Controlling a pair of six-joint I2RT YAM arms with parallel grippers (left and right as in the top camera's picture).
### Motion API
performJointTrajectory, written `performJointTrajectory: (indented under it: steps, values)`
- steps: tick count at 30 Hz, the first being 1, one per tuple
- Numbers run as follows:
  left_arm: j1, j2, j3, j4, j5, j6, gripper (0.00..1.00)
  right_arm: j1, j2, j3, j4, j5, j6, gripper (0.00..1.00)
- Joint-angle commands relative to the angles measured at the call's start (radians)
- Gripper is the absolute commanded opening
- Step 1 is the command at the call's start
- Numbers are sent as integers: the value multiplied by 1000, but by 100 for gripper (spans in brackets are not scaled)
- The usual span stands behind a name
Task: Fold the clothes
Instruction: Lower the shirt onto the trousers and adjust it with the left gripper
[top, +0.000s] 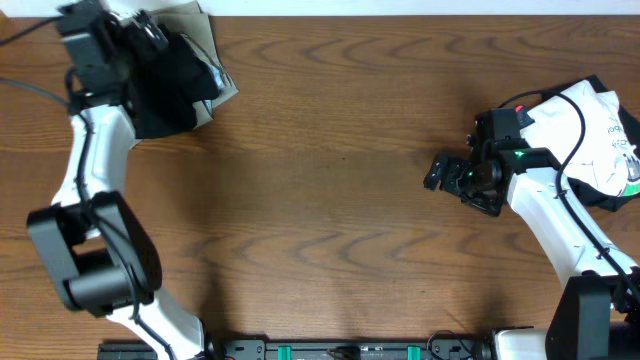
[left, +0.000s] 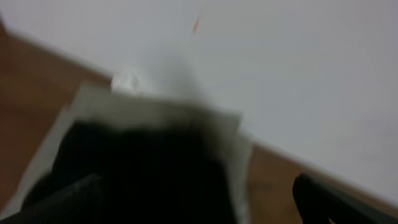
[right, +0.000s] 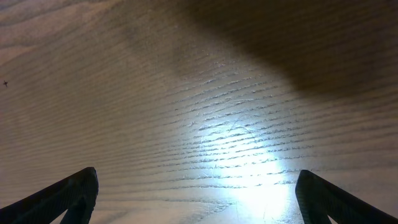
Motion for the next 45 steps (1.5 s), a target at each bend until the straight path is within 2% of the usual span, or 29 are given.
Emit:
performJointTrajectory:
  steps: [1, 5, 10, 15, 20, 26, 37, 45]
  values:
    - [6, 64, -2, -34, -84, 39, 98, -9, -14, 18, -2, 6, -8, 99]
    - [7, 167, -2, 6, -140, 40, 98, -9, -14, 18, -2, 6, -8, 99]
    - [8, 307, -2, 185, -249, 40, 98, -9, -14, 18, -2, 6, -8, 99]
    - [8, 397, -2, 329, -267, 41, 98, -9, -14, 18, -2, 6, -8, 99]
    - [8, 437, -2, 344, -266, 55, 98, -9, -14, 18, -2, 6, -8, 99]
    - [5, 377, -2, 336, -265, 55, 98, -9, -14, 18, -2, 6, -8, 99]
    - [-29, 35, -2, 315, -258, 50, 98, -9, -14, 18, -2, 6, -8, 99]
    - [-31, 63, -2, 312, -259, 51, 98, -9, -14, 18, -2, 6, -8, 99]
